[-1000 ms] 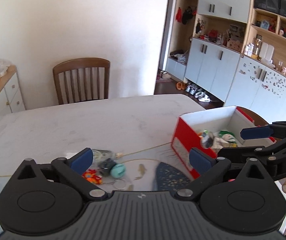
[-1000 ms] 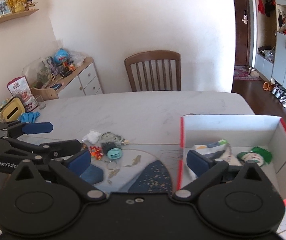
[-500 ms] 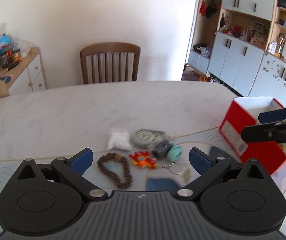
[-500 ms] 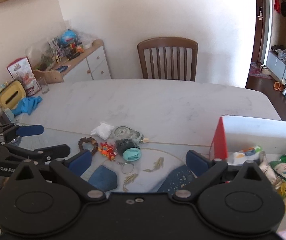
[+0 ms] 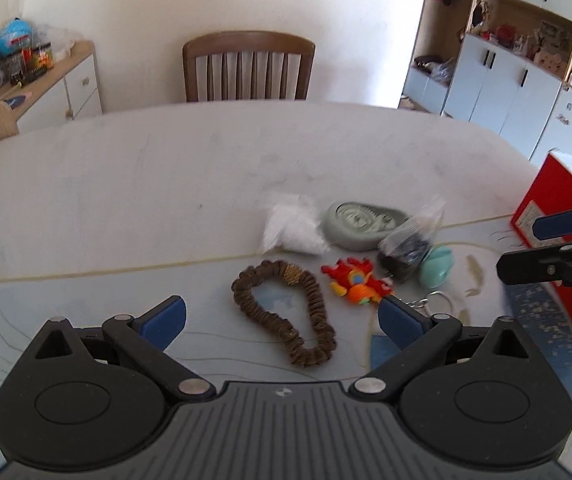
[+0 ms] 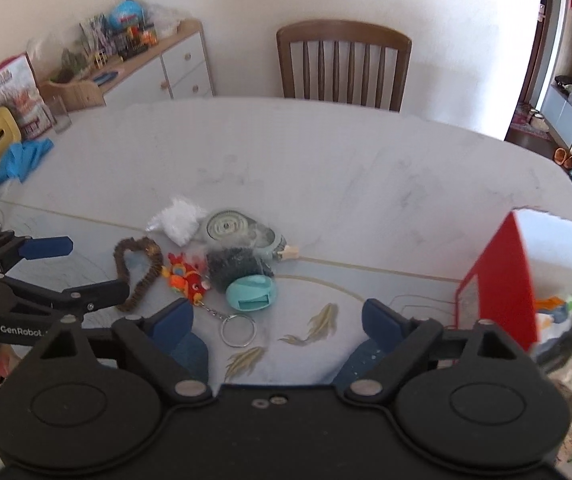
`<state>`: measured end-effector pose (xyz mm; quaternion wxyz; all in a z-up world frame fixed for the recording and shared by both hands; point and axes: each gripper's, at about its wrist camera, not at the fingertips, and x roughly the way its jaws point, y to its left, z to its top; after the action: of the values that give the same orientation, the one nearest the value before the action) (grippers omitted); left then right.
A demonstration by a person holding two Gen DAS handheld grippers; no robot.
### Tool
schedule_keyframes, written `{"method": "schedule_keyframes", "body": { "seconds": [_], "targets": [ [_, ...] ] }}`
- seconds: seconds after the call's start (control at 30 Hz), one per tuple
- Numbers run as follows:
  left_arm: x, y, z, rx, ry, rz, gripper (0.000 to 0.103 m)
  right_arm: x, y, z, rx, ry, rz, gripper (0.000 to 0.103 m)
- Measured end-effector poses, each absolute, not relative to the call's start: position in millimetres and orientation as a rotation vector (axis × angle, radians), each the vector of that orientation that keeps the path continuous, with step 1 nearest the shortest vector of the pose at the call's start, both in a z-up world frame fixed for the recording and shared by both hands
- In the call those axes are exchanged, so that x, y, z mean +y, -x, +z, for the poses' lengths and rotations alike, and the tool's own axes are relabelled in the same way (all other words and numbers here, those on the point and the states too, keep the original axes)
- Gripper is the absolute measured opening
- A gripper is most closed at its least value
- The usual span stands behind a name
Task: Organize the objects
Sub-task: 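Move both grippers back to the items on the table, then grasp the brown bead bracelet with the left gripper while the right grasps the teal round case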
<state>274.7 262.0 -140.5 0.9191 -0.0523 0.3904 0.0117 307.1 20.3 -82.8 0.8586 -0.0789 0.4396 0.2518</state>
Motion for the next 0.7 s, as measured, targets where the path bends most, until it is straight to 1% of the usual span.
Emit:
{"method": "schedule_keyframes", "body": {
  "seconds": [0.23,0.4,0.5,0.63,0.67,0.7],
  "targets": [
    [255.5,-285.7,-155.2,0.822,0.08,0.059,0.103,35.7,-319.6,-104.5,0.95,0.208,0.536,0.081],
    [253.0,-288.5,-163.0,0.834,0.09,0.065,0.102,44.8,-325.3,-115.7,0.968,0.238,0.556,0.078],
    [250.9,-289.0,-164.6,0.832,0.09,0.07,0.101,48.0,-330.0,-121.2,0.985,0.24,0.561,0.074],
    [248.3,-290.2,-165.3,0.829,0.087,0.075,0.097,50.1,-334.6,-125.3,0.993,0.237,0.575,0.07],
    [247.6,-290.1,-165.4,0.826,0.083,0.077,0.094,50.7,-335.4,-126.3,0.998,0.234,0.581,0.068],
    [246.7,-289.8,-165.0,0.822,0.078,0.08,0.09,51.3,-336.1,-126.9,1.002,0.231,0.585,0.066]
  ]
}}
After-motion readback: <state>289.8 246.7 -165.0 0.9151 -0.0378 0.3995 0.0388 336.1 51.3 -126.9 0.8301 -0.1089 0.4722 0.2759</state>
